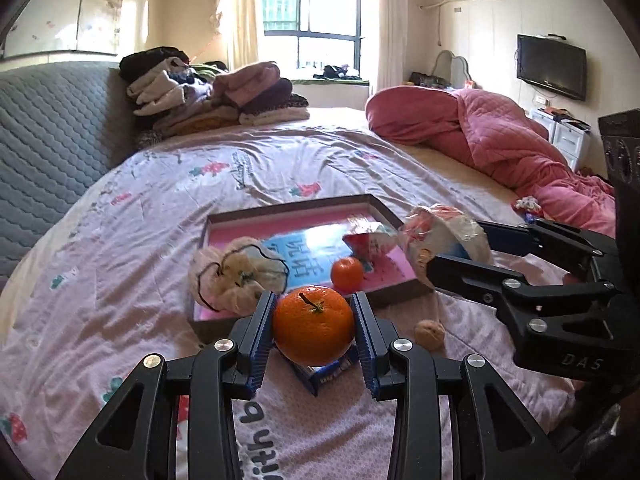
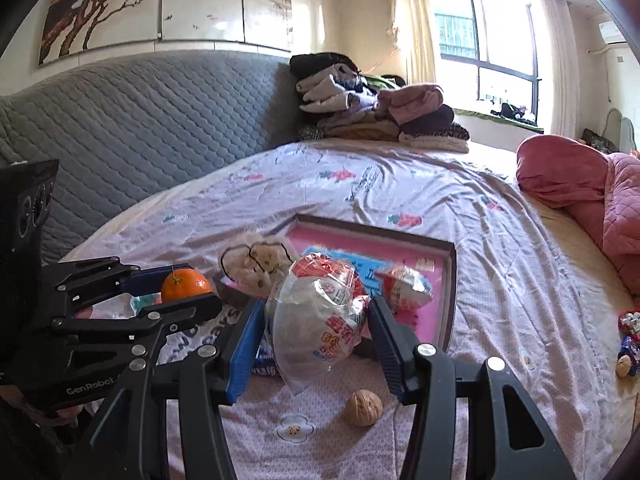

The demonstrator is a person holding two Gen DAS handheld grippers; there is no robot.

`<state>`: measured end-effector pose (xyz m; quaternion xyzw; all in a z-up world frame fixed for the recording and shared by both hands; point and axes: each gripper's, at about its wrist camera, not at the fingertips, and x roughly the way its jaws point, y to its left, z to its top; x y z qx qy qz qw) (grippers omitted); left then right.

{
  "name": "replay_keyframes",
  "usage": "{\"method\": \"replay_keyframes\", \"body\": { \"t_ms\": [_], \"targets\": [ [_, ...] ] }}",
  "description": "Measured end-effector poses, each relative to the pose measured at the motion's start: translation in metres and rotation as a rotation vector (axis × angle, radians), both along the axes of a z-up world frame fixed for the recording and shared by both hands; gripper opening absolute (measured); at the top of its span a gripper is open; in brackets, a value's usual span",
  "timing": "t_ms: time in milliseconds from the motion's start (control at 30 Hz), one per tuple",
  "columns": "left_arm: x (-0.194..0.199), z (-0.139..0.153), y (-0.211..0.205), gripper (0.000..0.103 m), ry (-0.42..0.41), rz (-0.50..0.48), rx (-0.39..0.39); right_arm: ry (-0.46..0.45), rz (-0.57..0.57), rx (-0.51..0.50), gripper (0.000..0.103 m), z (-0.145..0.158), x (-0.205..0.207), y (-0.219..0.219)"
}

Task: Organize objects
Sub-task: 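Close the left gripper on the orange while the right grips and lifts the wrapped egg, then carry the orange and wrapped egg over the pink book tray with both grippers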

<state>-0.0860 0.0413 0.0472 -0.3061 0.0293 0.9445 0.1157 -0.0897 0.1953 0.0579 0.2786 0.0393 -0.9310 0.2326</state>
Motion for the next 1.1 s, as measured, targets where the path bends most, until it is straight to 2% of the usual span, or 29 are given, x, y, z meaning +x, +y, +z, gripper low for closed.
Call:
{"method": "replay_keyframes", "body": {
  "t_ms": [367, 700, 900, 1100],
  "targets": [
    [-0.007, 0.025, -0.007, 0.039, 0.043, 0.027, -0.007, 0.07, -0.011, -0.007, 0.053, 0.03, -0.001, -0.001],
    [-0.033, 0.055, -0.013, 0.039, 0.099, 0.055, -0.013, 0.156, -0.034, -0.027, 0.053, 0.064, -0.015, 0.005],
    [-0.054, 0.071, -0.014, 0.039, 0.128, 0.072, -0.01, 0.185, -0.057, -0.047, 0.053, 0.07, -0.028, 0.01],
    [-0.079, 0.071, -0.011, 0.039, 0.125, 0.084, -0.002, 0.181, -0.052, -0.036, 0.053, 0.066, -0.042, 0.009]
  ]
}}
